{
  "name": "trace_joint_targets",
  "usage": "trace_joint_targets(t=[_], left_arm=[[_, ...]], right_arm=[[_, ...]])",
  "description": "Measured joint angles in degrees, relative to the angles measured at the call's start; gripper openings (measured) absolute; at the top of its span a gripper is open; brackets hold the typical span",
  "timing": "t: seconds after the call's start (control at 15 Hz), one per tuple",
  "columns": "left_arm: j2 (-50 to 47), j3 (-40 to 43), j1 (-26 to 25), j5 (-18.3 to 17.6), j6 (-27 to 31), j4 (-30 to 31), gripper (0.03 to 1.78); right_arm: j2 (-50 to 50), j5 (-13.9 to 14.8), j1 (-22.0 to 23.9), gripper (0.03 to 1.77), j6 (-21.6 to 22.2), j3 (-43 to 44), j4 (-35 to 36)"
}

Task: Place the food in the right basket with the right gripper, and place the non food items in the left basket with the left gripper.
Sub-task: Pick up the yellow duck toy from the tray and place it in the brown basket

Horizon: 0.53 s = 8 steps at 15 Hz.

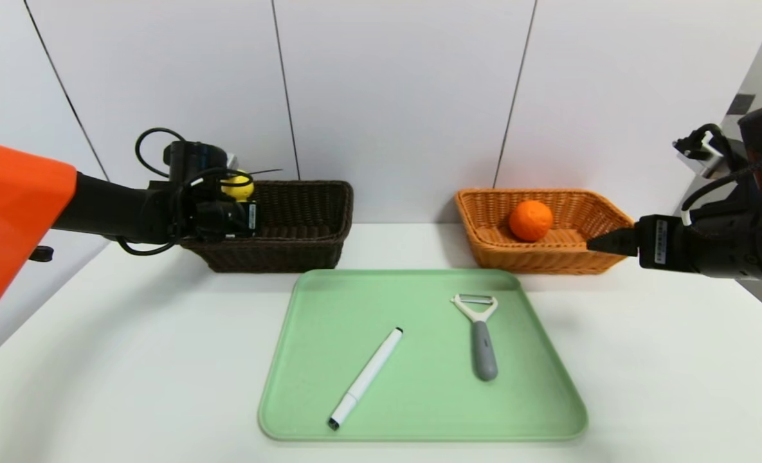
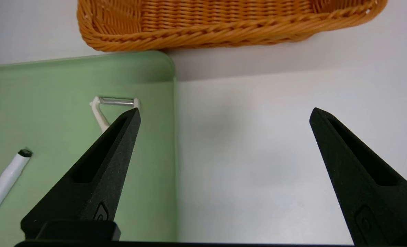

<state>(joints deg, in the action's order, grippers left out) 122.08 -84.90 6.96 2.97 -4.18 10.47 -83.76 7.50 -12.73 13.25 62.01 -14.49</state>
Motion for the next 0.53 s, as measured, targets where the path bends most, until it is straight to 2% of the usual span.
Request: trace_joint_targets(t=[0.33,0.53], left_arm=[[0.2,-0.1,0.0,0.0,0.0,0.0,0.87],[0.2,-0.1,0.0,0.0,0.1,0.0,0.87]], right_arm=[[-0.4,-6.9,0.1,1.7,-9.2,-0.4,0.4],[-0.9,-7.7,0.7,1.7,-14.7,-0.4,0.1]])
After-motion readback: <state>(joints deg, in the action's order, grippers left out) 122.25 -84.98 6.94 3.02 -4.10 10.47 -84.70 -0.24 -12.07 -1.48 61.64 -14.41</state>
